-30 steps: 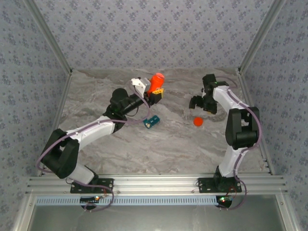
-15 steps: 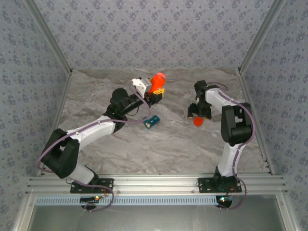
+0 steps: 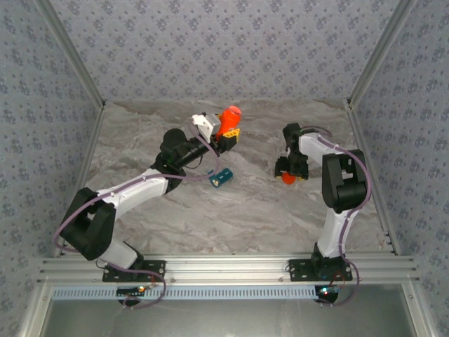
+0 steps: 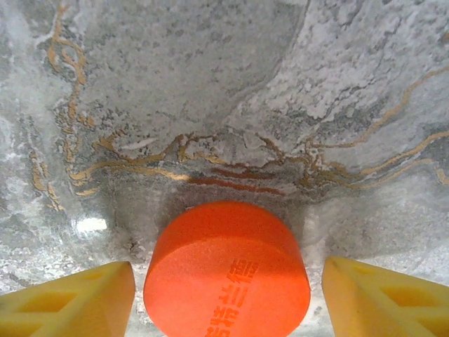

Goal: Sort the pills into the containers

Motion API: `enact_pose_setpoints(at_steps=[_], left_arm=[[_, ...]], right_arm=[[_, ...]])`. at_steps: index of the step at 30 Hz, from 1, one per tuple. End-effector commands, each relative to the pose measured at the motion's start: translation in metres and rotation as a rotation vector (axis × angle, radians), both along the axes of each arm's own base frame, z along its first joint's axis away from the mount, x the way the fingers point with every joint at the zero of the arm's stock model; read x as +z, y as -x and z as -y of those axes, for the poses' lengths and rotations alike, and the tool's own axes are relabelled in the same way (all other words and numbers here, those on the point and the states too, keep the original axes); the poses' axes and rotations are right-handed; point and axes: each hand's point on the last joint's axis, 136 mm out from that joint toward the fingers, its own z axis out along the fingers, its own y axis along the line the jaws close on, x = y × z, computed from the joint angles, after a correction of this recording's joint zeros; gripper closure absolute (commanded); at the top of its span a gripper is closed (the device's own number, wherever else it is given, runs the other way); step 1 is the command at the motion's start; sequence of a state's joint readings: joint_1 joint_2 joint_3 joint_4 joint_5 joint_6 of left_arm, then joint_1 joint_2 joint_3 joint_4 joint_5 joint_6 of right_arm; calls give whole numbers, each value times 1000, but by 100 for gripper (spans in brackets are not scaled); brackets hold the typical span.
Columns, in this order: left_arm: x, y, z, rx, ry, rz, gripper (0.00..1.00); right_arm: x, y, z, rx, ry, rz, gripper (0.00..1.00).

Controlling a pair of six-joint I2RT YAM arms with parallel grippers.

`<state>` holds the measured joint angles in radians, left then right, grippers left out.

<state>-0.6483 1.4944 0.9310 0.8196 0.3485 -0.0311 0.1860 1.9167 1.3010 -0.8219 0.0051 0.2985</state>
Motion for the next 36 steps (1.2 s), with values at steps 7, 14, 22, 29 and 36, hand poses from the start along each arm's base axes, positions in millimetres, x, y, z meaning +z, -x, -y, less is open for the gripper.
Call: enact_pose_setpoints(at_steps=[7, 14, 22, 29, 36], left_arm=[[19, 4, 1, -18, 46, 48, 100], [19, 4, 2, -22, 47, 45, 100], [16, -1, 5, -32, 53, 69, 100], [9, -9, 12, -72, 30, 93, 100], [-26, -19, 26, -110, -9, 75, 100]], right_arm=[[-9, 7, 0, -1, 13, -27, 37], [-7, 8, -1, 0, 7, -21, 54], [54, -14, -12, 11, -48, 131, 58], [146, -40, -42, 43, -206, 292, 58], [213, -47, -71, 102, -374, 343, 59]])
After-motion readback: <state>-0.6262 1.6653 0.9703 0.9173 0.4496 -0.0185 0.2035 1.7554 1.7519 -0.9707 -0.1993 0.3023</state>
